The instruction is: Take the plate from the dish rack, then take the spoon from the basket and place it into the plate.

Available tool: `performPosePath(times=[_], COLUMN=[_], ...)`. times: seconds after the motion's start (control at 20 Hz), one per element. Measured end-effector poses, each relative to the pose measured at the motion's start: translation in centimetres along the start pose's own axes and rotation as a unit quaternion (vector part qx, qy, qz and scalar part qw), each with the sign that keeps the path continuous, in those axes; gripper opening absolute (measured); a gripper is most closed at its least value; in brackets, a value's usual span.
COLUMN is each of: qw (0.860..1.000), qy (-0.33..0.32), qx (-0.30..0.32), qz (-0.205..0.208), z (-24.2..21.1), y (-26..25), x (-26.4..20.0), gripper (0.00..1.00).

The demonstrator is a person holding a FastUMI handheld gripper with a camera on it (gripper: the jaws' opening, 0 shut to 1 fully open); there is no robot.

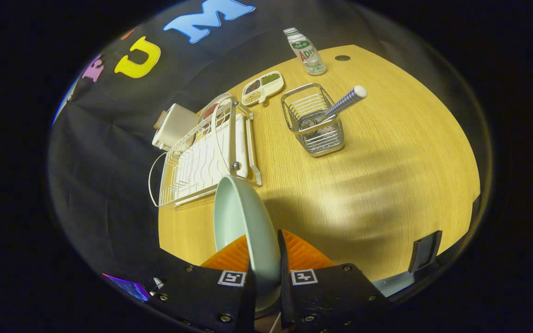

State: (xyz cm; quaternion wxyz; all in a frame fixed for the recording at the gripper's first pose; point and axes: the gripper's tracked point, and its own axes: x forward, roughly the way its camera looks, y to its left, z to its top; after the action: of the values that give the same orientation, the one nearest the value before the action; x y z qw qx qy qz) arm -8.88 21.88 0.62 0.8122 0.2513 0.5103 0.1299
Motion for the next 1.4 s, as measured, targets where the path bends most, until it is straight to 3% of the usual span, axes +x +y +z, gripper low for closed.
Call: performPosePath(times=[0.7,1.05,1.3,1.4], qw=[0.997,0.993,0.997,0.997], qy=[0.033,0.022,-0.036,-0.072], qx=[0.064,0.097,0.057,0.01], qz=[0.039,0.064,0.025,0.0], z=[-2.1,-1.5,0.6,1.8], y=[-2.3,-2.6,-4.5,-5.1], x=[6.7,7.1,4.3,2.1], gripper=[0.21,0.23,0.44,0.44])
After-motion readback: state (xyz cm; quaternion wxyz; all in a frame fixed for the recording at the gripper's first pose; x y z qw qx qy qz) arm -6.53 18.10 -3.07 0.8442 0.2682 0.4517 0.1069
